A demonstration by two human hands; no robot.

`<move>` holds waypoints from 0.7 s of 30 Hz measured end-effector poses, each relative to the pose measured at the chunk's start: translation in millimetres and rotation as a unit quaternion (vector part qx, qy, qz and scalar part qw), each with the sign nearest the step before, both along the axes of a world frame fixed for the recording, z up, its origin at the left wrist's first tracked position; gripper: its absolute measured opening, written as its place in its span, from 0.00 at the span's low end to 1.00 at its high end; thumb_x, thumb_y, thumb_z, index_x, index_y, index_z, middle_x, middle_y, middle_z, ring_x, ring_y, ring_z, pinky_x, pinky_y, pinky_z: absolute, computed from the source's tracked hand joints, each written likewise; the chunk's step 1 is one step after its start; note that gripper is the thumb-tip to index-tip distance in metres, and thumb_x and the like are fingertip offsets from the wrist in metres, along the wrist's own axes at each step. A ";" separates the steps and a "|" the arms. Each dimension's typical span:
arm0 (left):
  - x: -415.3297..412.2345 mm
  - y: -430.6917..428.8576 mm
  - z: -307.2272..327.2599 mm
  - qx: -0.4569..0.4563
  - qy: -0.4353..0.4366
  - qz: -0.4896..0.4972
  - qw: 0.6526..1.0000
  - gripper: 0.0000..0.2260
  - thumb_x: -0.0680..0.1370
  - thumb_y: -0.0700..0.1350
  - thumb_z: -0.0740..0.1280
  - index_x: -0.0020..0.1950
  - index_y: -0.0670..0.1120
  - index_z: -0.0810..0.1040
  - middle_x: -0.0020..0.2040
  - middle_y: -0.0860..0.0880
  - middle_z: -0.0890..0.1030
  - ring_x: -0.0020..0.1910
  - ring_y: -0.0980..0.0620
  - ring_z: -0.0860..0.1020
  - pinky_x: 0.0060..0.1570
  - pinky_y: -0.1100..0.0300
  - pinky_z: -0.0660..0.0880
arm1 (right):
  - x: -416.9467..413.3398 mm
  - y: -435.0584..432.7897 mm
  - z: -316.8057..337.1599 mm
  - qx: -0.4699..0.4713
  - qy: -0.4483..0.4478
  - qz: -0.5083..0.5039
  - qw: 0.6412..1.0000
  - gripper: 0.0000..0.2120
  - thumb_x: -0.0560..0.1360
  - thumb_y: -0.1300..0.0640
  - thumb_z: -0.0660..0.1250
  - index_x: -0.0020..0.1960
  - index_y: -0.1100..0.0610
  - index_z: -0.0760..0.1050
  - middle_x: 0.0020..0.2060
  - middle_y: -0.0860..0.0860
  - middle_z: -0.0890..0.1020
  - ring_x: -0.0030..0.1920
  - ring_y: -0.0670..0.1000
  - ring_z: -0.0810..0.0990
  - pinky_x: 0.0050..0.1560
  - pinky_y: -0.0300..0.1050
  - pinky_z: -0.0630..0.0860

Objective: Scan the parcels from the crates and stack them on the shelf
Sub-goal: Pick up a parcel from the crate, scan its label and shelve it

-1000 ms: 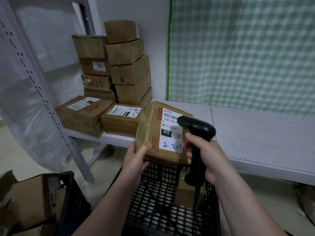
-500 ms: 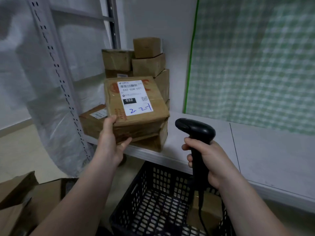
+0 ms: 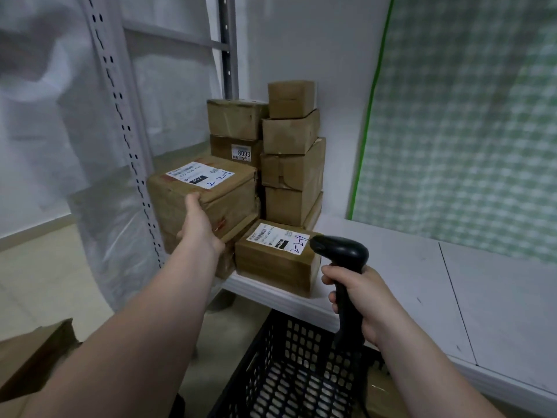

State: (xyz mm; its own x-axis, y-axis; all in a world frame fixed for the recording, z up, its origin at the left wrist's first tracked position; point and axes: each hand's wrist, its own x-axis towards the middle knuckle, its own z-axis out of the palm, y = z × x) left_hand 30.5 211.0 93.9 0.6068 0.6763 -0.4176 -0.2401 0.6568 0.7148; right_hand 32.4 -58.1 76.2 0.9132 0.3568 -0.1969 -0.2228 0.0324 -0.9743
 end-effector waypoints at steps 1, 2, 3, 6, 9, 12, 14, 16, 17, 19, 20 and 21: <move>5.9 4.9 -2.9 0.002 -0.002 -0.002 1.000 0.42 0.51 0.62 0.75 0.65 0.57 0.73 0.56 0.42 0.81 0.45 0.35 0.83 0.44 0.28 0.75 | 4.1 2.7 -2.5 -0.002 0.003 -0.004 1.000 0.04 0.74 0.63 0.69 0.46 0.62 0.74 0.35 0.56 0.77 0.26 0.50 0.71 0.27 0.41 0.67; 11.5 9.0 -4.8 0.008 0.003 -0.002 1.000 0.42 0.51 0.62 0.75 0.65 0.58 0.73 0.56 0.42 0.81 0.46 0.35 0.83 0.44 0.28 0.75 | 8.1 5.1 -5.0 -0.005 0.006 -0.008 1.000 0.04 0.74 0.63 0.69 0.46 0.62 0.74 0.35 0.56 0.76 0.27 0.50 0.71 0.27 0.41 0.67; 18.0 14.3 -7.3 0.011 0.012 -0.001 1.000 0.42 0.51 0.62 0.74 0.65 0.58 0.72 0.56 0.42 0.81 0.46 0.35 0.83 0.44 0.27 0.74 | 12.2 7.7 -7.8 -0.009 0.007 -0.011 1.000 0.04 0.74 0.63 0.69 0.46 0.61 0.74 0.35 0.56 0.76 0.27 0.50 0.71 0.27 0.42 0.68; 20.7 13.8 1.5 0.008 0.042 -0.007 0.999 0.43 0.50 0.65 0.73 0.65 0.56 0.72 0.56 0.42 0.81 0.46 0.37 0.82 0.44 0.29 0.74 | 23.6 14.2 -15.8 -0.022 0.010 -0.014 1.000 0.03 0.74 0.63 0.69 0.46 0.60 0.75 0.34 0.55 0.76 0.29 0.50 0.73 0.29 0.42 0.69; 15.9 7.3 13.1 0.015 0.060 -0.023 0.998 0.38 0.59 0.69 0.70 0.64 0.51 0.72 0.54 0.43 0.81 0.48 0.38 0.80 0.47 0.35 0.76 | 33.1 20.8 -22.9 -0.032 0.010 -0.018 0.999 0.04 0.74 0.63 0.69 0.47 0.59 0.75 0.35 0.55 0.76 0.32 0.51 0.74 0.30 0.43 0.69; 16.2 3.7 14.7 0.071 0.083 -0.066 0.992 0.33 0.71 0.70 0.64 0.65 0.48 0.71 0.57 0.42 0.79 0.55 0.38 0.77 0.55 0.37 0.73 | 42.3 28.4 -30.4 -0.044 0.012 -0.032 0.998 0.05 0.74 0.62 0.69 0.48 0.57 0.75 0.36 0.56 0.77 0.37 0.53 0.76 0.32 0.44 0.70; 15.3 3.4 9.6 0.083 0.101 -0.083 0.988 0.37 0.71 0.71 0.62 0.71 0.46 0.68 0.64 0.41 0.76 0.63 0.37 0.74 0.64 0.32 0.65 | 48.0 33.4 -35.9 -0.047 0.012 -0.045 0.998 0.05 0.73 0.62 0.70 0.47 0.56 0.75 0.36 0.55 0.77 0.37 0.53 0.76 0.33 0.45 0.69; 14.0 4.2 0.0 0.083 0.107 -0.078 0.988 0.38 0.71 0.71 0.62 0.72 0.48 0.67 0.67 0.42 0.74 0.65 0.37 0.72 0.66 0.32 0.62 | 52.9 37.1 -41.3 -0.047 0.010 -0.060 0.997 0.05 0.73 0.62 0.70 0.46 0.56 0.75 0.35 0.55 0.77 0.37 0.53 0.75 0.34 0.46 0.69; 12.2 2.7 -7.4 0.081 0.108 -0.069 0.988 0.36 0.72 0.70 0.61 0.72 0.49 0.68 0.66 0.44 0.75 0.65 0.39 0.73 0.66 0.34 0.63 | 55.0 38.3 -43.6 -0.047 0.009 -0.068 0.997 0.06 0.72 0.62 0.70 0.47 0.56 0.75 0.35 0.55 0.77 0.37 0.53 0.75 0.34 0.46 0.69; 6.3 -9.1 -28.5 0.088 0.117 -0.046 0.988 0.25 0.78 0.61 0.61 0.68 0.46 0.72 0.56 0.47 0.79 0.56 0.43 0.78 0.58 0.45 0.73 | 58.8 40.0 -47.1 -0.043 0.010 -0.079 0.996 0.08 0.72 0.61 0.71 0.49 0.55 0.75 0.37 0.53 0.78 0.38 0.52 0.76 0.36 0.46 0.70; 4.0 -16.6 -41.0 0.098 0.138 -0.054 0.984 0.20 0.79 0.54 0.61 0.65 0.44 0.74 0.50 0.47 0.79 0.48 0.46 0.79 0.48 0.51 0.77 | 60.1 40.6 -47.9 -0.037 0.012 -0.081 0.996 0.09 0.72 0.60 0.71 0.51 0.55 0.75 0.38 0.53 0.78 0.39 0.51 0.76 0.36 0.46 0.70; 2.6 -24.5 -54.0 0.110 0.160 -0.076 0.978 0.17 0.80 0.49 0.61 0.64 0.41 0.74 0.47 0.45 0.79 0.43 0.47 0.77 0.41 0.53 0.77 | 61.2 41.3 -49.2 -0.030 0.015 -0.079 0.996 0.11 0.72 0.60 0.71 0.52 0.54 0.75 0.39 0.52 0.78 0.39 0.51 0.76 0.37 0.45 0.70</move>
State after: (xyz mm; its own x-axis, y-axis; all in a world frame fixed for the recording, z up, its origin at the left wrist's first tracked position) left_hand 33.1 186.5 39.9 0.5693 0.6836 -0.4567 0.1062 0.4897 0.8654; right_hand 93.5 -16.8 27.0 0.9505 0.1965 -0.2409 -0.2480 0.0119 -0.9687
